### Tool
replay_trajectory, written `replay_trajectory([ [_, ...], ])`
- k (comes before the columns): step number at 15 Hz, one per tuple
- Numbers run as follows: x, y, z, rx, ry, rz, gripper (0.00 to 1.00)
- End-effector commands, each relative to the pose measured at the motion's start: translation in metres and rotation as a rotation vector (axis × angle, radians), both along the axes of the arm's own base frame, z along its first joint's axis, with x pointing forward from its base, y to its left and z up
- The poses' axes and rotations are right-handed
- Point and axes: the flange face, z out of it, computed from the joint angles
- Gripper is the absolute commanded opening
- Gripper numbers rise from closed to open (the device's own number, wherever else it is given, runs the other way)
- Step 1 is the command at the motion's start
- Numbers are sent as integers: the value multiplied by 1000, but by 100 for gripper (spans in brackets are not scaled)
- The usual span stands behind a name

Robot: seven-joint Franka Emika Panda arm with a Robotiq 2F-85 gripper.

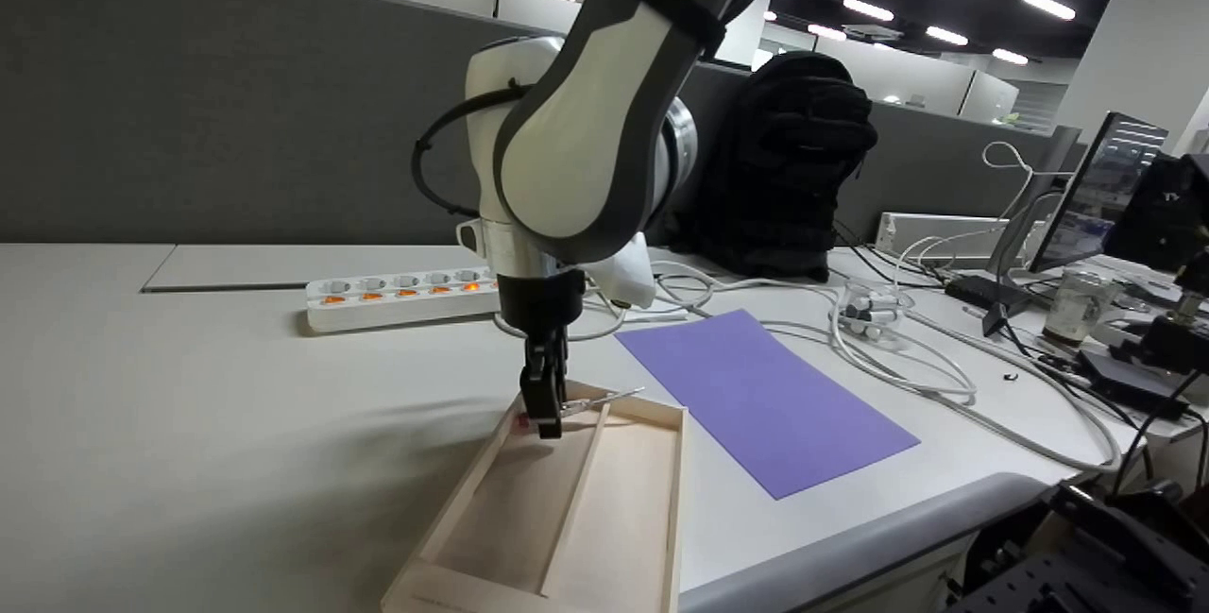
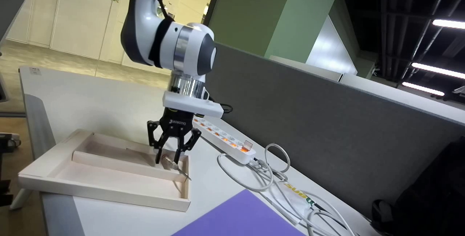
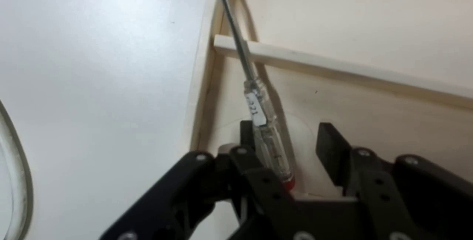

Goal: Put the screwdriver on the blue mat

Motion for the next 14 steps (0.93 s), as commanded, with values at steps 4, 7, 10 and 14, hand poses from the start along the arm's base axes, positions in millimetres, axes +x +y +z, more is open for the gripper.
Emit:
replay_trajectory([
  [4,6,-6,9,-19,-28,-37,1],
  [7,7,-10,24,-8,-45,-50,4],
  [10,13,-20,49,-10,-80,-98,4],
  [14,22,-57,88,-26,-168,-248,4],
])
